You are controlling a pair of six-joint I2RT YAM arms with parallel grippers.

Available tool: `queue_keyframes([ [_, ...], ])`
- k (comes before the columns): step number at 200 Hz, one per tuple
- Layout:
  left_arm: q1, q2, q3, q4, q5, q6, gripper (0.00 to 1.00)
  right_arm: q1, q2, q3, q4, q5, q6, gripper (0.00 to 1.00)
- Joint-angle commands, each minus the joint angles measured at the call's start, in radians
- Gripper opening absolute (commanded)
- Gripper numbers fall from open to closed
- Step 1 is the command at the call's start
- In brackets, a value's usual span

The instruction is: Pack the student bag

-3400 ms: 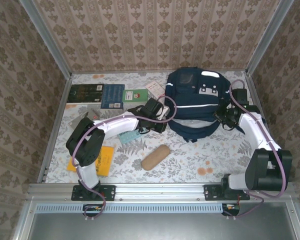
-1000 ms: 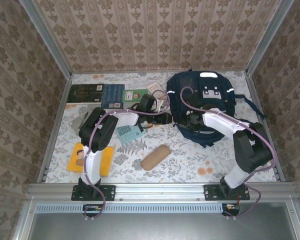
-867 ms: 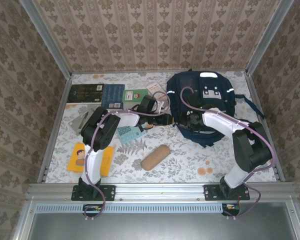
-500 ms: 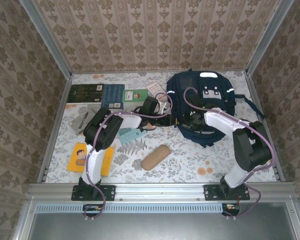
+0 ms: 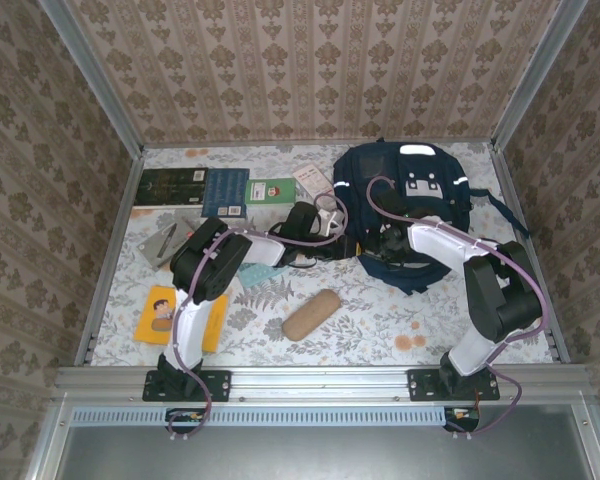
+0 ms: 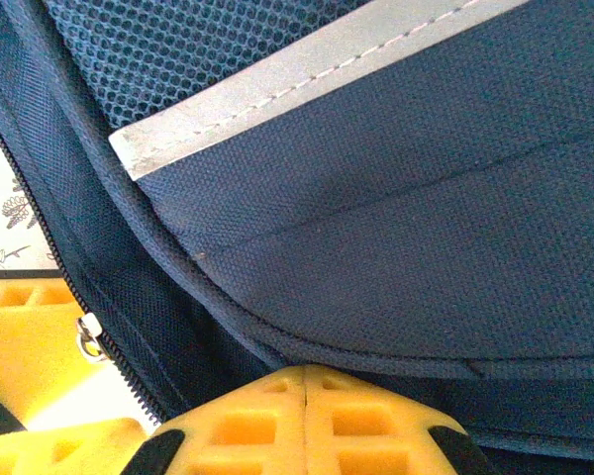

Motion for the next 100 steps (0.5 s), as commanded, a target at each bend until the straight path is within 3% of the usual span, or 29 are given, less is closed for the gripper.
queue_keyframes([
  [1, -0.013, 0.001, -0.021, 0.04, 0.053, -0.038, 0.5, -0.006, 0.016, -0.016, -0.018, 0.008, -0.007, 0.06],
  [62, -0.013, -0.029, -0.042, 0.03, 0.025, -0.031, 0.4, -0.009, 0.019, -0.018, -0.019, 0.007, -0.012, 0.06],
  [100, 0.0, -0.038, -0.049, 0.021, 0.015, -0.029, 0.28, -0.01, 0.02, -0.019, -0.019, 0.005, -0.014, 0.06],
])
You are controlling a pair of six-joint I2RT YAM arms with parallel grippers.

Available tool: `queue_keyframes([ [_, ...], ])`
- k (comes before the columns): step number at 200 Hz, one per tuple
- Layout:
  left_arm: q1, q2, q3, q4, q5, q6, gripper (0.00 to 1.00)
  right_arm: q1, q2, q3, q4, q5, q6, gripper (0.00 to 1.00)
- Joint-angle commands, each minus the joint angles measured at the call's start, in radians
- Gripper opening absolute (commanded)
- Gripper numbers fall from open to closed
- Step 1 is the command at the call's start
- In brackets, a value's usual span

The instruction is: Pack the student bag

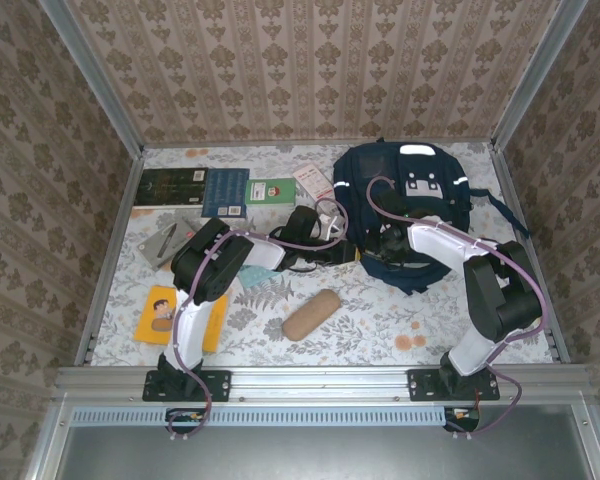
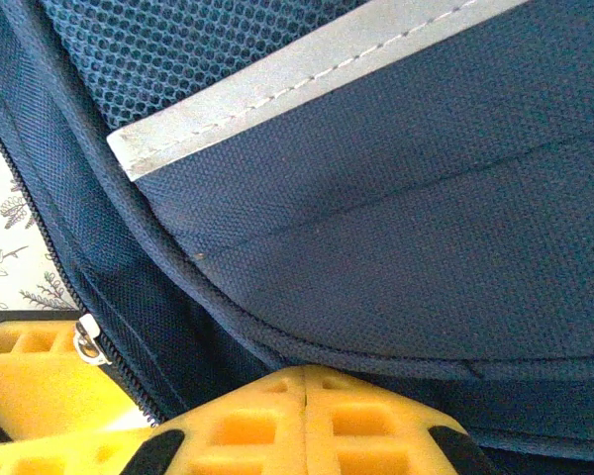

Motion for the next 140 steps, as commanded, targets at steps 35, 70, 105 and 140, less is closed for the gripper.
queue_keyframes([
  [35, 0.025, -0.059, -0.017, -0.061, -0.011, 0.035, 0.07, -0.008, 0.017, -0.02, -0.019, 0.005, -0.014, 0.06],
  [70, 0.041, -0.099, 0.009, -0.217, -0.044, 0.134, 0.0, -0.009, 0.002, -0.022, -0.019, 0.005, -0.013, 0.06],
  [105, 0.047, -0.113, 0.124, -0.514, -0.137, 0.303, 0.0, -0.01, -0.016, -0.035, 0.011, -0.005, -0.008, 0.06],
  [140, 0.055, -0.085, 0.268, -0.758, -0.338, 0.406, 0.0, -0.008, -0.031, -0.093, 0.032, -0.018, 0.015, 0.06],
])
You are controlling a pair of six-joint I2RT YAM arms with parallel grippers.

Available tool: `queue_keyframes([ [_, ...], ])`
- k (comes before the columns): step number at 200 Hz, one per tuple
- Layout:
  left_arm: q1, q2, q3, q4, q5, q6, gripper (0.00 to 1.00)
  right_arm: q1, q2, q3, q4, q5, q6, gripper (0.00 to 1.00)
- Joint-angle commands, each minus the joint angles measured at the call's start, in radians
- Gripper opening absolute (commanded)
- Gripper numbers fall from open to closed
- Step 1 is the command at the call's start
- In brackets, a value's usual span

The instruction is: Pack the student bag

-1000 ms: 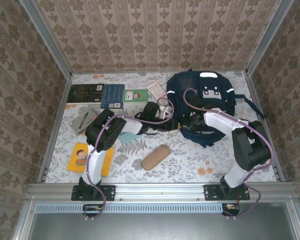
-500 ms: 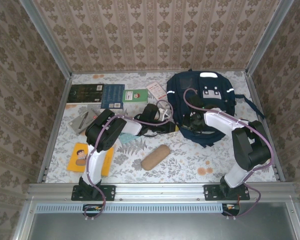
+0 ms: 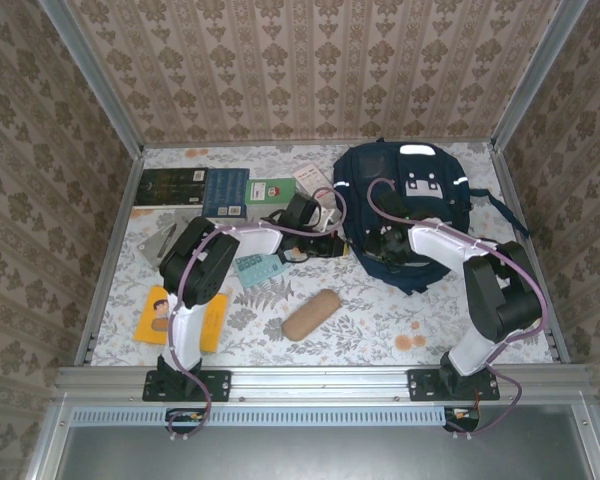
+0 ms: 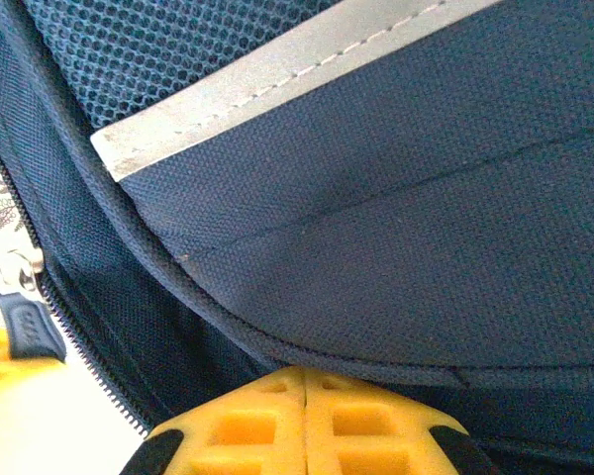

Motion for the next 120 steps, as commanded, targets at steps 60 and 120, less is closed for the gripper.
queue_keyframes([
  [60, 0.056, 0.12, 0.339, -0.406, -0.395, 0.147, 0.0, -0.001, -0.086, -0.186, 0.023, -0.013, 0.057, 0.06],
  [120, 0.069, 0.144, 0.389, -0.352, -0.158, 0.228, 0.02, -0.001, -0.13, -0.194, 0.013, -0.002, 0.061, 0.06],
])
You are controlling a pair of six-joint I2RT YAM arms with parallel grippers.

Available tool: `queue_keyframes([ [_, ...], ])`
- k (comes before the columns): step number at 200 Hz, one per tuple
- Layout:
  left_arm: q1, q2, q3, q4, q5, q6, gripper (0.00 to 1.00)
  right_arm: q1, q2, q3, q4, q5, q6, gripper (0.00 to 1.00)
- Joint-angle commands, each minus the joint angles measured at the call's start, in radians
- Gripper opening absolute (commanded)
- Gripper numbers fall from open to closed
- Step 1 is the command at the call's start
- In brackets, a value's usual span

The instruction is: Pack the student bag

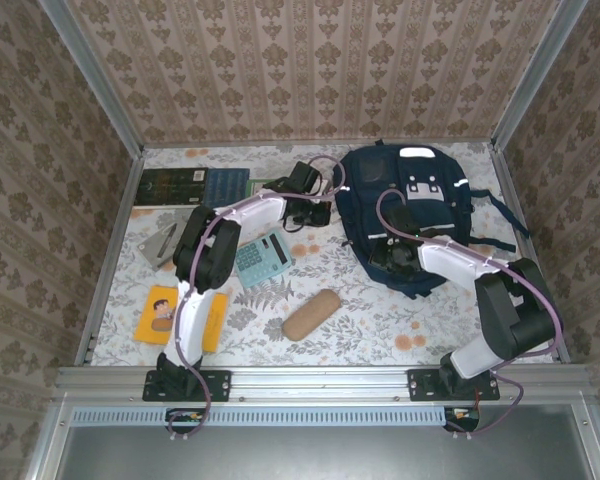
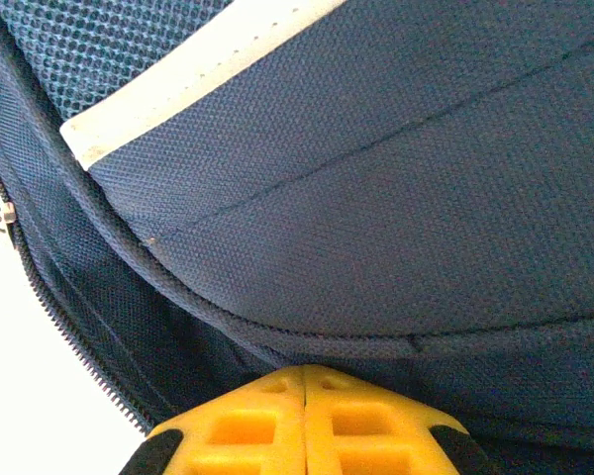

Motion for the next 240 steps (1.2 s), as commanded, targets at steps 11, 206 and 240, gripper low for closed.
queue_keyframes([
  [11, -0.005, -0.035, -0.059, 0.059, 0.218, 0.04, 0.23, -0.001, -0.004, -0.018, -0.102, -0.001, 0.014, 0.06],
  [206, -0.064, -0.029, -0.283, 0.414, 0.485, -0.136, 0.54, 0.013, 0.029, 0.003, -0.102, -0.009, 0.017, 0.07],
  [240, -0.073, -0.044, -0.297, 0.43, 0.363, -0.131, 0.58, 0.02, 0.032, 0.008, -0.107, -0.009, 0.017, 0.07],
])
